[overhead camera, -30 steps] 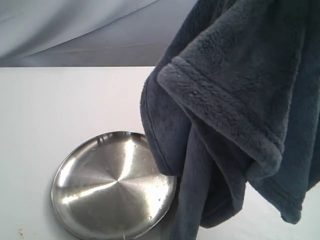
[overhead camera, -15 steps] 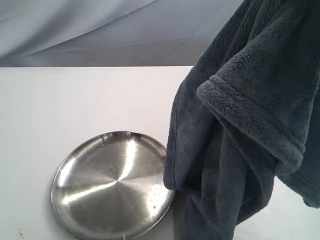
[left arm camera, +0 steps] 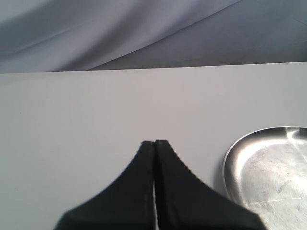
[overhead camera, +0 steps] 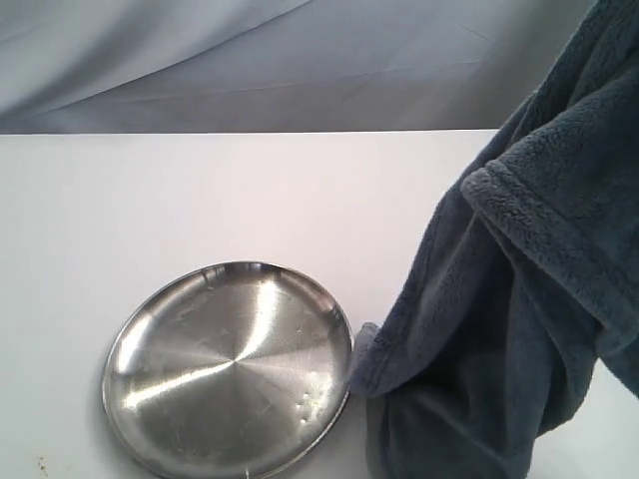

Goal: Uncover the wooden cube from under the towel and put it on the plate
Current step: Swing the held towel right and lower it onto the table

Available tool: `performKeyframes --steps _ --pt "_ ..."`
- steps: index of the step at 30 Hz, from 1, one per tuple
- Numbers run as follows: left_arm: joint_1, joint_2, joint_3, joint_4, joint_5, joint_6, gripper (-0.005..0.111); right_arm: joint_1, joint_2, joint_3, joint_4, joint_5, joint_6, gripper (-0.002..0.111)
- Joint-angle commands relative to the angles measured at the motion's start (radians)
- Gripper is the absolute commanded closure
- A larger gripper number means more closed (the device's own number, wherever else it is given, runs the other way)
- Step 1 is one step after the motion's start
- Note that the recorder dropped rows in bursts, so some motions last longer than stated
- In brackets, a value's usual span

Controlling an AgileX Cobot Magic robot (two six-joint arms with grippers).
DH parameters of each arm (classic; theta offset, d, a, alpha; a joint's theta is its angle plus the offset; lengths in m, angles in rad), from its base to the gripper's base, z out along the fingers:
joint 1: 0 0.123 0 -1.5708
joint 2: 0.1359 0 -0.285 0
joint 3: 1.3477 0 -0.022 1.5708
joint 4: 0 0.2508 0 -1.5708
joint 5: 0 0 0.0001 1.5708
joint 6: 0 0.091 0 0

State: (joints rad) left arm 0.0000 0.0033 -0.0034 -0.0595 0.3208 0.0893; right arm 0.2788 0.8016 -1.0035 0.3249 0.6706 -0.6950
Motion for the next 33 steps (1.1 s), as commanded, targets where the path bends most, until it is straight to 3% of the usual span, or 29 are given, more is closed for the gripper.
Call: performKeyframes --steps 1,13,27,33 --pt "0.001 -0.003 0.003 -0.006 -0.011 -0.002 0.107 0.002 -0.041 0.001 -0.027 -0.016 0.033 0.108" --pt "0.001 -0.003 0.003 -0.006 -0.011 -0.002 0.107 0.002 -0.087 0.001 -0.023 -0.029 0.049 0.108" --pt "0.001 -0.003 0.003 -0.006 -0.011 -0.002 0.107 0.002 -0.083 0.003 -0.012 0.242 0.102 0.108" --pt "0.001 -0.003 0.003 -0.006 -0.011 -0.002 0.107 0.002 -0.06 0.095 -0.009 0.244 0.105 0.108"
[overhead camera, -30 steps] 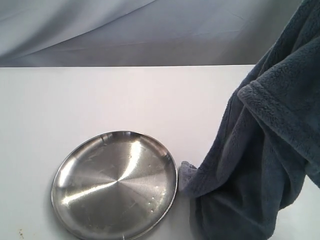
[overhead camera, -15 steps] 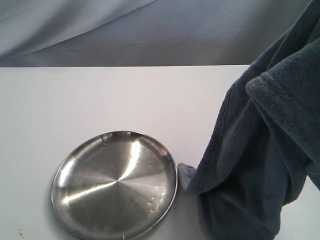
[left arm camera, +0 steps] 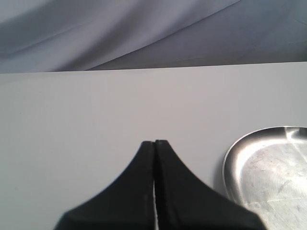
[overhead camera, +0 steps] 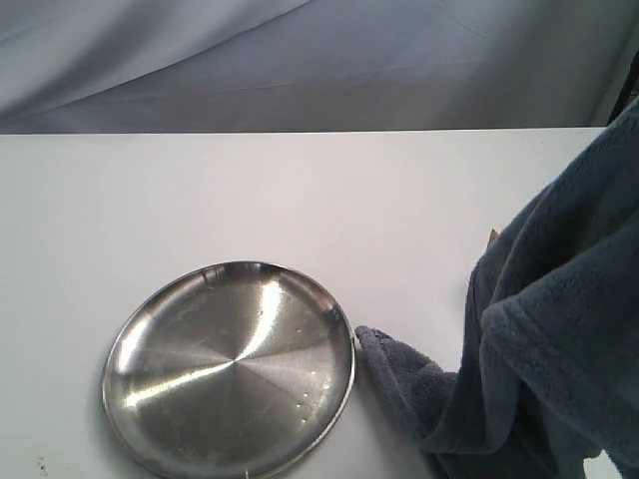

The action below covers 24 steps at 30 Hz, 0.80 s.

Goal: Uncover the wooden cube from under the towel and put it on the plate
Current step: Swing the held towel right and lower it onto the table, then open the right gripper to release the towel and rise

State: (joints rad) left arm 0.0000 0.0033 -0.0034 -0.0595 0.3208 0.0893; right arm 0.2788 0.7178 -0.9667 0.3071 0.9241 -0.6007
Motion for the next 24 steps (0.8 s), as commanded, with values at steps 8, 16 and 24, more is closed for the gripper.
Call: performKeyframes --steps 8,16,24 --pt "0.001 -0.003 0.003 -0.006 -0.011 -0.002 0.107 0.017 0.159 0.181 0.133 -0.034 -0.052 0.108" --pt "0.001 -0.003 0.003 -0.006 -0.011 -0.002 0.107 0.155 0.368 0.353 0.077 -0.138 -0.05 0.108" --pt "0.001 -0.003 0.003 -0.006 -0.011 -0.002 0.107 0.165 0.546 0.353 0.07 -0.271 -0.038 0.108"
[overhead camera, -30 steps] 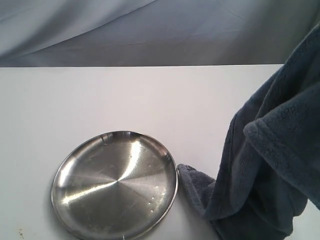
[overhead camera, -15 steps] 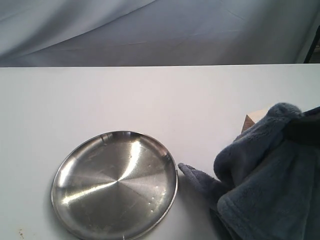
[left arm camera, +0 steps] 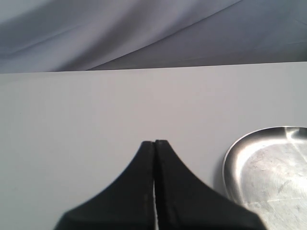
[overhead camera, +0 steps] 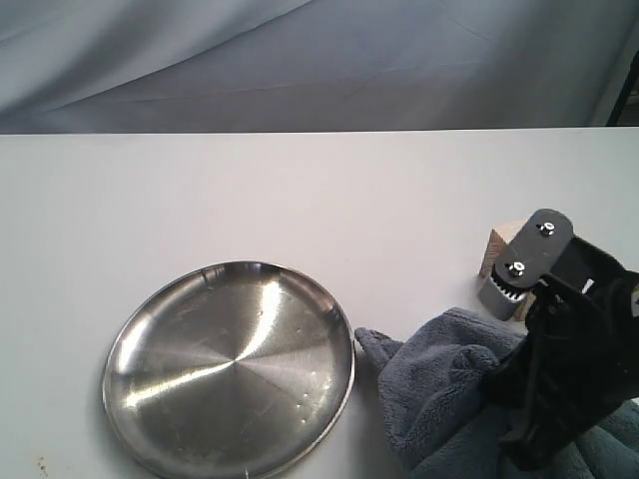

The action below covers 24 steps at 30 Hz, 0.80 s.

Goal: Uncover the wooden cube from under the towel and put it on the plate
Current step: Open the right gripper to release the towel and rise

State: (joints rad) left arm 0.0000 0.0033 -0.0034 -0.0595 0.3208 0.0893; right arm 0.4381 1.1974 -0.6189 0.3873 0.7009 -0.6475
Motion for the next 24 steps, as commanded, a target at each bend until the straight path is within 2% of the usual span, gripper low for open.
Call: performKeyframes --steps 1,4,8,11,13,16,18,24 --pt "0.001 -0.003 0.003 -0.006 -0.011 -0.002 0.107 0.006 0.084 0.005 -0.015 -0.053 0.009 0.108" --pt "0.001 -0.003 0.003 -0.006 -0.011 -0.002 0.107 0.006 0.147 0.005 -0.02 -0.072 0.033 0.107" --pt "0.001 -0.003 0.003 -0.006 -0.011 -0.002 0.107 0.006 0.216 0.005 -0.022 -0.109 0.047 0.095" --pt "0.001 -0.003 0.003 -0.006 -0.011 -0.002 0.107 0.006 0.236 0.005 -0.039 -0.116 0.034 0.073" --pt "0.001 -0.003 0.003 -0.006 -0.011 -0.002 0.107 0.01 0.237 0.005 -0.057 -0.118 0.02 0.054" --pt "0.001 -0.003 0.003 -0.006 -0.011 -0.002 0.107 0.032 0.237 0.005 -0.094 -0.118 0.016 0.018" --pt "0.001 -0.003 0.003 -0.006 -0.011 -0.002 0.107 0.042 0.237 0.005 -0.095 -0.118 0.016 0.005" --pt "0.001 -0.003 0.003 -0.006 -0.011 -0.002 0.107 0.043 0.237 0.003 -0.013 -0.105 0.016 0.003"
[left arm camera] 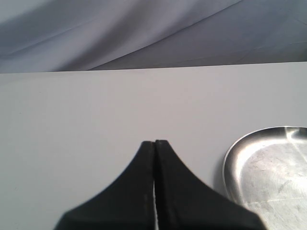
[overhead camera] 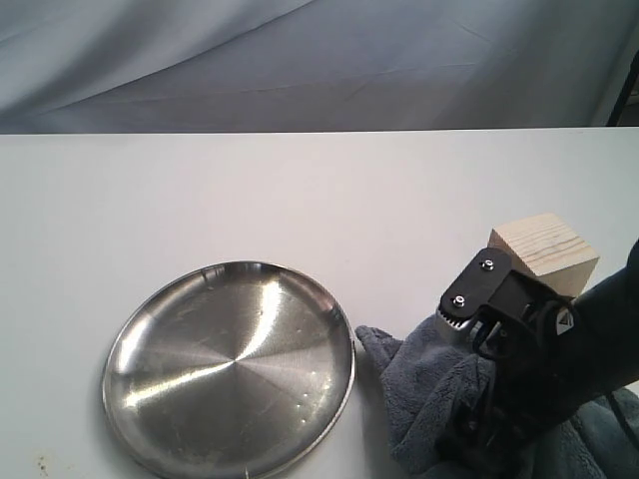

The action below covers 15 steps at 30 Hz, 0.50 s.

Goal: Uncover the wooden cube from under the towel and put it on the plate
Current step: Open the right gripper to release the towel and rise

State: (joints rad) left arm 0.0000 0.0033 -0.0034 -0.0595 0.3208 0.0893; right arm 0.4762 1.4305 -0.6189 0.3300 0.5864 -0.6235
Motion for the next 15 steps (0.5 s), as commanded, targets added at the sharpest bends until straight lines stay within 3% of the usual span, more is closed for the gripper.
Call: performKeyframes --steps 1,8,11,15 --pt "0.001 -0.003 0.003 -0.006 -0.011 -0.002 0.107 0.004 0.004 -0.013 0.059 0.05 -0.008 0.003" --pt "0.001 -0.003 0.003 -0.006 -0.011 -0.002 0.107 0.004 0.004 -0.172 0.073 0.302 0.002 0.003" --pt "0.001 -0.003 0.003 -0.006 -0.011 -0.002 0.107 0.004 0.004 -0.186 0.032 0.308 0.007 0.003" --pt "0.001 -0.003 0.003 -0.006 -0.011 -0.002 0.107 0.004 0.002 -0.186 -0.081 0.244 0.174 0.003"
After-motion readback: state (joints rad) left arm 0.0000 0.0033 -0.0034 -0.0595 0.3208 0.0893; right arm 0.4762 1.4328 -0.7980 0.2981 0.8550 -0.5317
